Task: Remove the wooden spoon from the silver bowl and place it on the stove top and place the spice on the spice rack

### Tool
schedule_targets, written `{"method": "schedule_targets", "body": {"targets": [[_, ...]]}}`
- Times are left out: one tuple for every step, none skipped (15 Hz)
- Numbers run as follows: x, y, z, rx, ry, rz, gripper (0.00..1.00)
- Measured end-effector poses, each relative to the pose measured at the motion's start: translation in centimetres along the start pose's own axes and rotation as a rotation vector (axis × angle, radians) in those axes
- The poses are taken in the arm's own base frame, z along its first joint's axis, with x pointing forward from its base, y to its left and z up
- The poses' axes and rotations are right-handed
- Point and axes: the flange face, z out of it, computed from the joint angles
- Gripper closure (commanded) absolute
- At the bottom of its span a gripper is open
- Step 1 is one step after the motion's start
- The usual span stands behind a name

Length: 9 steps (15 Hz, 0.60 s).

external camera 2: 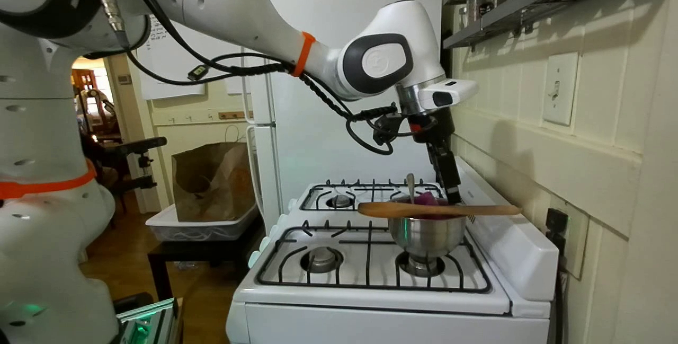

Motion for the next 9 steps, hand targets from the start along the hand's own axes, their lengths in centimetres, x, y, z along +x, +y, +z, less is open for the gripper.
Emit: {"method": "schedule_targets", "body": {"targets": [[0.1,-0.1,0.2,0.0,-0.002,-0.001,0.28],[0.1,-0.2,0.4,-0.001,-0.004,-0.002,0.3],[0.1,-0.2,0.6,-0.002,-0.006,-0.002,0.3],[0.1,-0.2,0.8,-0.004,-0.009,-0.002,0.31],[0.1,-0.2,0.9,-0.005,-0.011,-0.002,0.32],[0.1,-0.2,1.1,-0.006,-0.013,-0.001,0.34],[0.1,-0.1,1.2,-0.008,-0.015,-0.001,0.33],[0.1,-0.1,1.4,-0.01,-0.019,0.0,0.34],[0.1,-0.1,1.5,-0.011,-0.021,0.0,0.37]]}}
